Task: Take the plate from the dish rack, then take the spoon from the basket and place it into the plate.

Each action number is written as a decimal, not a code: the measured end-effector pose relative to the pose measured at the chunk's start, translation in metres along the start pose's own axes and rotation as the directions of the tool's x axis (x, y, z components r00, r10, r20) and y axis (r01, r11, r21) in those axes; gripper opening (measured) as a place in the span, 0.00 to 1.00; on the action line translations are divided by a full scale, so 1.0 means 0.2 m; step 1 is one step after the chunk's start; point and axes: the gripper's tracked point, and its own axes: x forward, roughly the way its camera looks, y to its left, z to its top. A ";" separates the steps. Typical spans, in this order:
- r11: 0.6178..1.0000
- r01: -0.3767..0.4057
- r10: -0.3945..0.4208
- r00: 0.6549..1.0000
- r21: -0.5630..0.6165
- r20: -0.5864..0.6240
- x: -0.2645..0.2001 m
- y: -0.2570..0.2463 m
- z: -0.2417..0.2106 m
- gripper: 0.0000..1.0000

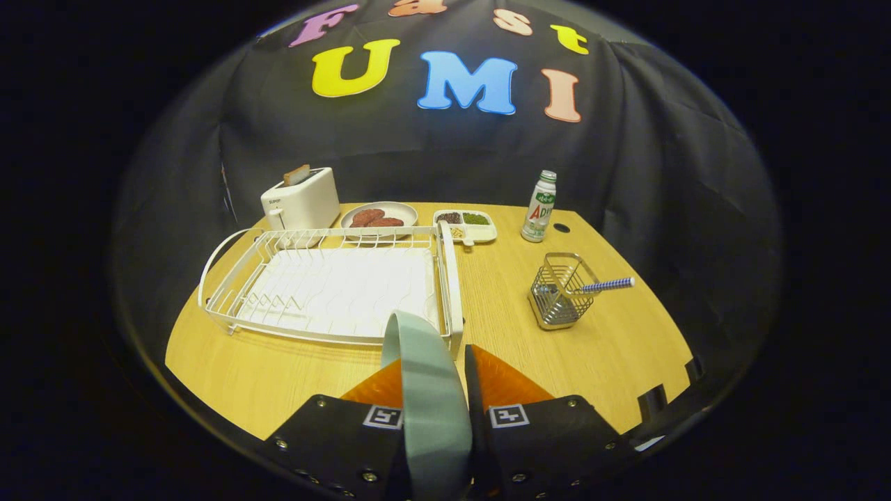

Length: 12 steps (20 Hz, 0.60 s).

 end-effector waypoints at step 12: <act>0.934 -0.212 0.237 0.970 0.287 -0.055 0.17 0.12 -0.21 0.29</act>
